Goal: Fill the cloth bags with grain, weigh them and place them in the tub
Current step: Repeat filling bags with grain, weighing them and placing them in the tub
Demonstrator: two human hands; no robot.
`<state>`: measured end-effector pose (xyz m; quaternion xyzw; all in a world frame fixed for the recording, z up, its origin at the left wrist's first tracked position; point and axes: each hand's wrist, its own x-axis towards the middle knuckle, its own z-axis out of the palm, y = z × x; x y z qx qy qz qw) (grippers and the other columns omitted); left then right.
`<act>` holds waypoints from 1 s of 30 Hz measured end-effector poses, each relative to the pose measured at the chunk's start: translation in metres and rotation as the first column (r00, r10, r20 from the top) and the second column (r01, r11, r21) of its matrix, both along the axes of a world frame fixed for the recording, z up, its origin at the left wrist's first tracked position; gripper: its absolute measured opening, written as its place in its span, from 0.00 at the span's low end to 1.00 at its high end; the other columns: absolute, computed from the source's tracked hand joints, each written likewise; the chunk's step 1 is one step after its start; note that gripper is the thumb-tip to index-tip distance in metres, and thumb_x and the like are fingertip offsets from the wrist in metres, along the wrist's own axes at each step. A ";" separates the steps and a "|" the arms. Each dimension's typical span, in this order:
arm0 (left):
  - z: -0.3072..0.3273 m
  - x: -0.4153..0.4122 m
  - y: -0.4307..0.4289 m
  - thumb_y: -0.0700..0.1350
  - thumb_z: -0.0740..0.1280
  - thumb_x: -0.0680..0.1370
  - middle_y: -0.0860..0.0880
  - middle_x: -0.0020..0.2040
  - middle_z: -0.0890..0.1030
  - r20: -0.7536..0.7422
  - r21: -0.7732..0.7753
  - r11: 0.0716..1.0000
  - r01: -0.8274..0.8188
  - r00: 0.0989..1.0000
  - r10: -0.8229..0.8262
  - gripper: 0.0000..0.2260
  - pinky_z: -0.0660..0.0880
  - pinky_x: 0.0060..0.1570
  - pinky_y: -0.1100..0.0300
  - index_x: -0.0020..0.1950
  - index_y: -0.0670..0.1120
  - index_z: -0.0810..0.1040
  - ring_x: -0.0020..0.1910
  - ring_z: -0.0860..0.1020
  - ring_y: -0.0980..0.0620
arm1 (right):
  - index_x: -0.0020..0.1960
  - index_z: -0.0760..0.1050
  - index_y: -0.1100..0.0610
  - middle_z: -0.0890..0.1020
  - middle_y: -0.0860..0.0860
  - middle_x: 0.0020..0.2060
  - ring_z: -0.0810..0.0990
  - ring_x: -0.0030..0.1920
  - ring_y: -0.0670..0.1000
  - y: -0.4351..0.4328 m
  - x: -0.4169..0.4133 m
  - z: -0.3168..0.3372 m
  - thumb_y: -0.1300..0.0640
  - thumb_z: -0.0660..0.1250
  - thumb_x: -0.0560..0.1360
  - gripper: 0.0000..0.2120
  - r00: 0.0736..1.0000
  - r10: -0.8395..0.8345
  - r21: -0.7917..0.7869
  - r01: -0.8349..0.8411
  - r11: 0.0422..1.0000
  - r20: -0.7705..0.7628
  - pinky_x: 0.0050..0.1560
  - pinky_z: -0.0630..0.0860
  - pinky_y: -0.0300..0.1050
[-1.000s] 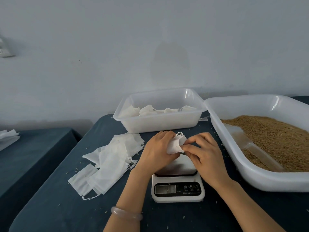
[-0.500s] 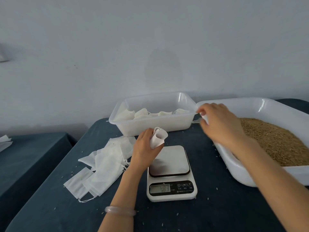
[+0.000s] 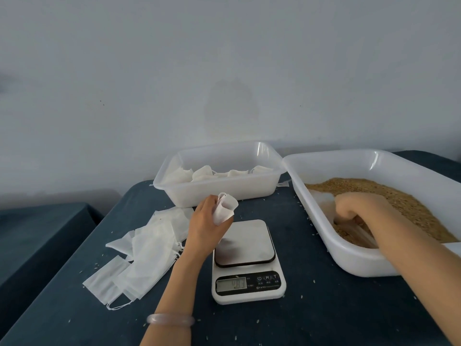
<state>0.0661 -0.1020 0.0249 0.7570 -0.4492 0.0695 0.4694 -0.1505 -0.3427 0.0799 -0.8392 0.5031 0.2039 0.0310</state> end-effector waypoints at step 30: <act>-0.003 0.003 0.001 0.44 0.73 0.73 0.58 0.40 0.75 0.024 0.042 0.997 0.070 0.997 -0.071 0.16 0.67 0.37 0.71 0.42 0.60 0.66 0.43 0.73 0.61 | 0.78 0.52 0.64 0.59 0.63 0.76 0.70 0.68 0.57 -0.025 -0.019 0.000 0.65 0.53 0.81 0.26 0.949 -0.239 -0.005 0.245 0.970 0.206 0.70 0.69 0.50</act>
